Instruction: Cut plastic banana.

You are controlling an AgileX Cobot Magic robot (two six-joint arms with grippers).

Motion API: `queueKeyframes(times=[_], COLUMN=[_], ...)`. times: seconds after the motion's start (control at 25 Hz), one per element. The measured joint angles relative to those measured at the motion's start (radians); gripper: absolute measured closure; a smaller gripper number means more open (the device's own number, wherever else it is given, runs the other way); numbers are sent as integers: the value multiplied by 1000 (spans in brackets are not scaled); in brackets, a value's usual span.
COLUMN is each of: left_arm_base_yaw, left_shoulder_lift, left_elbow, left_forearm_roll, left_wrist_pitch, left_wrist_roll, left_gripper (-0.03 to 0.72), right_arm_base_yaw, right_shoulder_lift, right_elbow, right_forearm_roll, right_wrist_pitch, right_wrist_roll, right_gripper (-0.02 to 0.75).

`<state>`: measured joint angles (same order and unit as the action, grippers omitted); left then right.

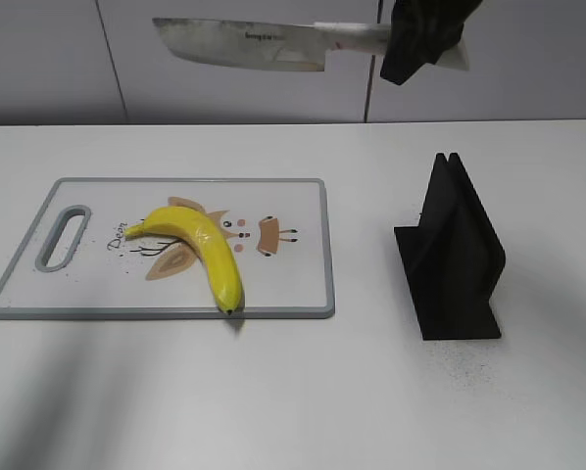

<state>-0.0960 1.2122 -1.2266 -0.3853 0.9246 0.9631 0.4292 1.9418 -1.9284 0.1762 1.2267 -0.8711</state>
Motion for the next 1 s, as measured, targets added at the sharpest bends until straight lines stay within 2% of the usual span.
queueKeyframes(times=[0.2,0.4,0.56,0.76,0.88,1.0], left_arm_base_yaw=[-52,-115,-149,-154,-154,-154], left_shoulder_lift=[205,359,435,508,534,548], left_elbow=[-165,-274,-311,-312,-312,-312], left_forearm_roll=[-5,-6,-7,-11,-11,-16], left_wrist_pitch=[166,189,181,168,147,139], left_wrist_roll=[228,371,396,401,401,401], left_gripper=[98,98,112,149,203,301], right_arm_base_yaw=[0,1,1,1,1,1], right_shoulder_lift=[65,138,157,171,192,210], right_elbow=[-23,-62,-79,-86,-87,-87], right_forearm_roll=[65,158,206,230,260,275], right_wrist_pitch=[0,-2,-2,-2,-3,-3], right_wrist_roll=[-154,-263,-350,-412,-428,-448], right_gripper=[578,578,578,578,578,578])
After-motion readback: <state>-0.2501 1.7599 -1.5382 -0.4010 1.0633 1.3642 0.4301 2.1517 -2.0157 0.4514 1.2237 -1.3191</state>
